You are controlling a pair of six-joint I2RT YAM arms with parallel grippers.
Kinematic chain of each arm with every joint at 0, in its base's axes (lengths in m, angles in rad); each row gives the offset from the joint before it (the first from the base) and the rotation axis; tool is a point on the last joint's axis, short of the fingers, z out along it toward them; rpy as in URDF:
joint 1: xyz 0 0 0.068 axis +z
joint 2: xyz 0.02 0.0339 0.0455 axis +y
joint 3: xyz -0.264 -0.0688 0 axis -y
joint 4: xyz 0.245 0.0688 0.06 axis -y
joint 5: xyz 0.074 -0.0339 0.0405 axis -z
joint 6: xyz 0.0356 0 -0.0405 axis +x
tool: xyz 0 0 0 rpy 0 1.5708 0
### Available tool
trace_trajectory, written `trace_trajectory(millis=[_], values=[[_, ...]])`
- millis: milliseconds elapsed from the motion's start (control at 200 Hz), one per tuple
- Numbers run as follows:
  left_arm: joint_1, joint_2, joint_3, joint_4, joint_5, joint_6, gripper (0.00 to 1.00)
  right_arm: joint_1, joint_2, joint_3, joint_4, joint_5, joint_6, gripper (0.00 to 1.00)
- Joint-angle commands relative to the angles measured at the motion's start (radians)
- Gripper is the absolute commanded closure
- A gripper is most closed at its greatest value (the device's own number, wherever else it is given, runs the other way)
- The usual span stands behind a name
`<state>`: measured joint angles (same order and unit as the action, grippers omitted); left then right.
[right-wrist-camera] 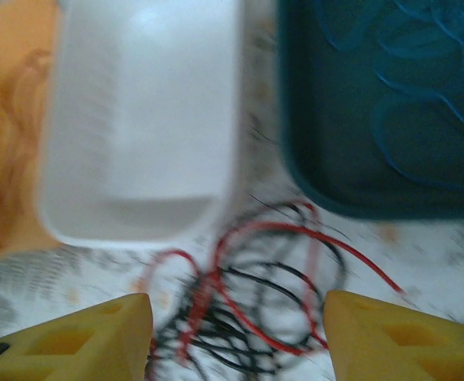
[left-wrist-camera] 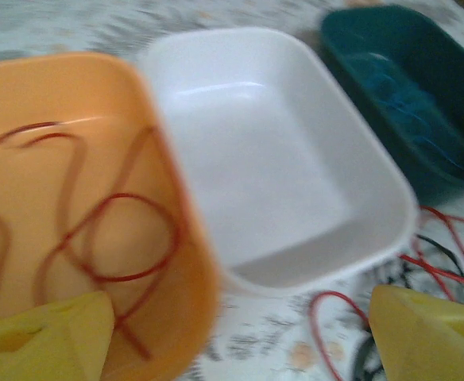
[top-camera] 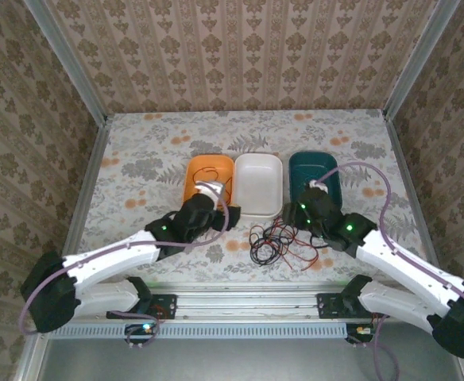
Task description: Untangle the cables
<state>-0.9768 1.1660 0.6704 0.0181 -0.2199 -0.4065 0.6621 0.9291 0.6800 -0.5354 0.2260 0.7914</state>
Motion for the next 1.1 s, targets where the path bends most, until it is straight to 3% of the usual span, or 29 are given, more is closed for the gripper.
trace_trajectory(millis=[0, 220, 480, 805, 865, 1020, 1095], values=[[-0.03, 0.069, 0.077, 0.02, 0.211, 0.12, 0.17, -0.003, -0.041, -0.062, -0.041, -0.08, 0.021, 0.43], [-0.08, 0.222, 0.189, -0.075, 0.303, 0.19, 0.19, 0.0, 0.09, -0.118, -0.046, -0.357, -0.064, 0.47], [-0.106, 0.3, 0.229, -0.092, 0.301, 0.207, 0.2, 0.0, 0.164, -0.147, -0.081, -0.346, -0.091, 0.53], [-0.126, 0.401, 0.277, -0.117, 0.327, 0.229, 0.23, -0.001, 0.161, -0.213, -0.028, -0.415, -0.04, 0.69], [-0.131, 0.418, 0.284, -0.116, 0.33, 0.229, 0.23, -0.001, 0.147, -0.212, -0.037, -0.408, -0.04, 0.69], [-0.141, 0.458, 0.304, -0.115, 0.341, 0.23, 0.25, -0.001, 0.121, -0.223, -0.047, -0.409, -0.026, 0.55], [-0.148, 0.476, 0.313, -0.119, 0.341, 0.23, 0.26, -0.001, 0.111, -0.219, -0.076, -0.383, -0.018, 0.54]])
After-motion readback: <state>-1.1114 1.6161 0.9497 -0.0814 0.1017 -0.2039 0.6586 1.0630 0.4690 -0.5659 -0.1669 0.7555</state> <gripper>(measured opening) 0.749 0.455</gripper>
